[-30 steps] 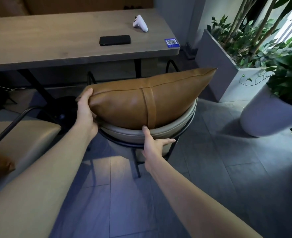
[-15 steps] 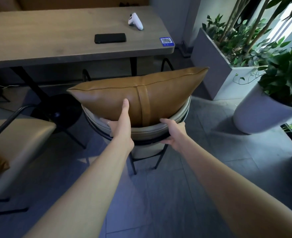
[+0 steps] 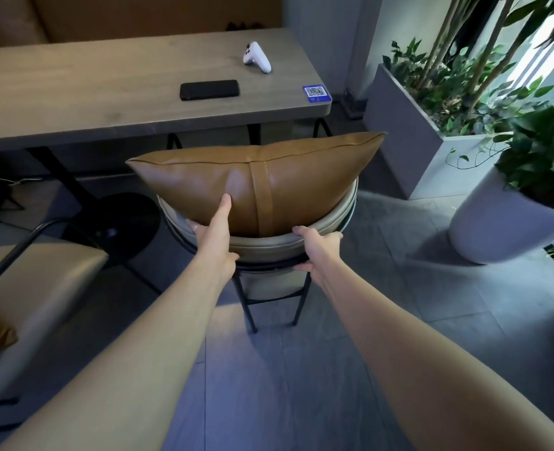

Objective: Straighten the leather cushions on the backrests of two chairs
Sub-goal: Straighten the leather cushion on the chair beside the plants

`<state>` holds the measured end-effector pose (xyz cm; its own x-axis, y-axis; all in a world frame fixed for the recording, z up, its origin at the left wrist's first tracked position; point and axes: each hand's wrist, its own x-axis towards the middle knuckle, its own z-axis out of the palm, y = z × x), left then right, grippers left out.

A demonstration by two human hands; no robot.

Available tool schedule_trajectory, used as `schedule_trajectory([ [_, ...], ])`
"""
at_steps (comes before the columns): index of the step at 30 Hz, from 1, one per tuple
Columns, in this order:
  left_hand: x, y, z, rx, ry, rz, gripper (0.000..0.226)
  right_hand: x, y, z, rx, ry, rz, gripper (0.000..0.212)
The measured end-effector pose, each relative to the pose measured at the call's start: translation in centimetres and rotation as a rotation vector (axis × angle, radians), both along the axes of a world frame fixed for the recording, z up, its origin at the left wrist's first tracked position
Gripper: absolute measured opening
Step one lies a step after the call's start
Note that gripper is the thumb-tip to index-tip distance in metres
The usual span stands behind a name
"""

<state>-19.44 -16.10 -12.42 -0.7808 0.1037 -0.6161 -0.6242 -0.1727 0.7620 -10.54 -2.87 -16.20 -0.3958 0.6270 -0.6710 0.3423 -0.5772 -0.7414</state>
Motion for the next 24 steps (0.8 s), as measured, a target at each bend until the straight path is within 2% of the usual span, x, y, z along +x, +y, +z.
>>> schedule_trajectory([
  [5, -0.9, 0.1, 0.1, 0.035, -0.011, -0.107, 0.123, -1.4, 1.6, 0.0, -0.041, -0.013, 0.001, 0.118],
  [7, -0.6, 0.2, 0.2, -0.017, -0.006, -0.145, 0.122, -1.4, 2.0, -0.1, -0.039, -0.033, 0.013, 0.120],
  [9, 0.1, 0.5, 0.5, -0.140, 0.055, -0.084, 0.113, -1.3, 2.4, -0.3, -0.030, -0.045, 0.036, 0.123],
  [12, 1.6, 1.6, 2.1, -0.414, 0.332, 0.081, 0.097, -1.1, 2.8, -0.3, -0.026, -0.045, 0.089, 0.129],
  [15, 2.9, 3.3, 4.4, -0.647, 0.682, 0.087, 0.083, -0.6, 3.3, -0.2, 0.009, -0.095, 0.213, 0.136],
  [19, 3.0, 6.6, 6.8, -0.754, 0.998, -0.085, 0.079, 0.5, 4.3, 0.0, 0.047, -0.147, 0.330, 0.132],
  [22, 2.5, 9.4, 7.8, -0.871, 1.063, -0.308, 0.090, 1.5, 6.4, -0.3, 0.008, -0.124, 0.331, 0.115],
  [24, 2.4, 11.5, 8.2, -0.954, 1.083, -0.487, 0.099, 1.8, 8.4, -0.2, -0.017, -0.111, 0.336, 0.116],
])
